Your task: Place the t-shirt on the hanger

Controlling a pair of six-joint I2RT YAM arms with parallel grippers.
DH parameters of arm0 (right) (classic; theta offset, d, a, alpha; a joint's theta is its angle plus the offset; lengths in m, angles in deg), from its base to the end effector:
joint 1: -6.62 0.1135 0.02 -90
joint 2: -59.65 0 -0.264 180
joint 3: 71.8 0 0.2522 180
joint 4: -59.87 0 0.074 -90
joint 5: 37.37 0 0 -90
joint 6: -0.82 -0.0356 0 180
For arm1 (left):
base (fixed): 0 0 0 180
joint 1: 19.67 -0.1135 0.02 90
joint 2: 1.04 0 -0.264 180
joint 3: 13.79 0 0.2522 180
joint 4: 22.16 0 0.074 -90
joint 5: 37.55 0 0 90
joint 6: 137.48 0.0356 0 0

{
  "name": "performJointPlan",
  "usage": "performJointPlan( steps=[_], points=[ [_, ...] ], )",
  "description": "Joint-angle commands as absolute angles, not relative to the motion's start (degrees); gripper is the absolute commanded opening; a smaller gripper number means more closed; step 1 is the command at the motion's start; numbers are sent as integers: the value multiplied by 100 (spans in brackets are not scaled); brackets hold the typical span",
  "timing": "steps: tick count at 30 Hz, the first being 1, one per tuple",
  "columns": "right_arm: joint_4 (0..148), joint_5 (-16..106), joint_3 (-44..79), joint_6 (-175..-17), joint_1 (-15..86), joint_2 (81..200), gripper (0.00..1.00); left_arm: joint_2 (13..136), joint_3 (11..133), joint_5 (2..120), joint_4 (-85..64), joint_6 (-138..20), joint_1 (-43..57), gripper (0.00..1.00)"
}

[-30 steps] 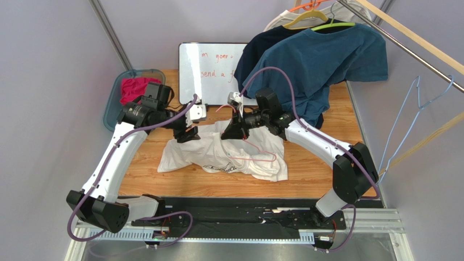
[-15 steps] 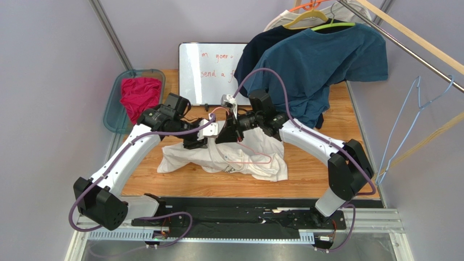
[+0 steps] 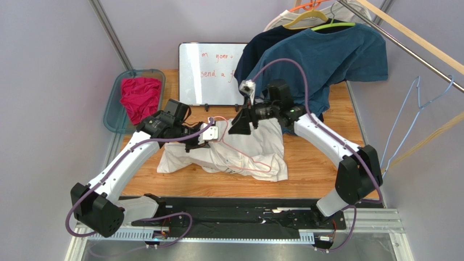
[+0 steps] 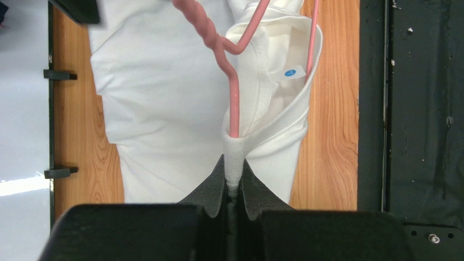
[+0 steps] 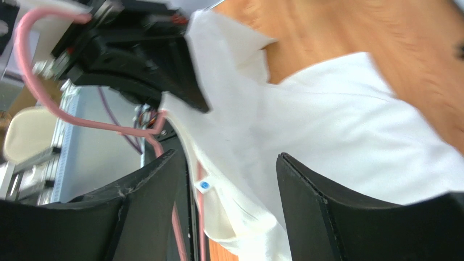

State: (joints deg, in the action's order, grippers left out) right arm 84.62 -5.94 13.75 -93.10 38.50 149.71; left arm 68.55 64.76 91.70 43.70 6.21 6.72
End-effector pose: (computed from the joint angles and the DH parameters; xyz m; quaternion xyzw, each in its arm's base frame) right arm 0.2832 0.2119 0.3124 -0.4218 0.6705 0.5371 0.2899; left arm 0.1983 -0.1235 0.3151 0.6541 0.6297 -0.2495 0.3367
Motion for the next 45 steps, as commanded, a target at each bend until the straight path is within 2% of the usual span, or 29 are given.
performJointPlan(
  steps=[1,7,9,22,25,27,28,29,32,36,41,45],
  points=[
    [9345,128,1298,-9412,3387,14376,71,6436,6316,9614,4258,867,766,0],
    [10534,1184,1210,-8945,3579,14683,70,6348,6378,9587,4249,929,871,0],
    [10851,1403,1149,-8769,3711,14850,66,6313,6413,9552,4231,929,933,0],
    [11670,2547,990,-8408,4581,15254,65,6233,6369,9526,4126,719,968,0],
    [11758,2757,1069,-8391,4687,15377,61,6216,6369,9456,4073,675,968,0],
    [11889,2889,1130,-8373,4687,15422,54,6198,6369,9377,4056,552,968,0],
    [11924,2968,1131,-8356,4687,15430,46,6181,6378,9237,4038,473,968,0],
    [12012,3152,1122,-8321,4670,15413,23,6146,6369,9183,4038,403,925,0],
    [12205,3294,982,-8233,4425,15273,0,5936,6282,9165,4056,236,723,0],
    [12312,3320,631,-8119,3924,14922,0,5619,6018,9113,3933,226,82,0],
    [12312,3417,279,-8031,3510,14429,0,5355,5623,8234,3757,683,19,0],
    [12425,3452,400,-7943,3369,14034,0,5617,5586,7831,3774,727,19,0]
  ],
)
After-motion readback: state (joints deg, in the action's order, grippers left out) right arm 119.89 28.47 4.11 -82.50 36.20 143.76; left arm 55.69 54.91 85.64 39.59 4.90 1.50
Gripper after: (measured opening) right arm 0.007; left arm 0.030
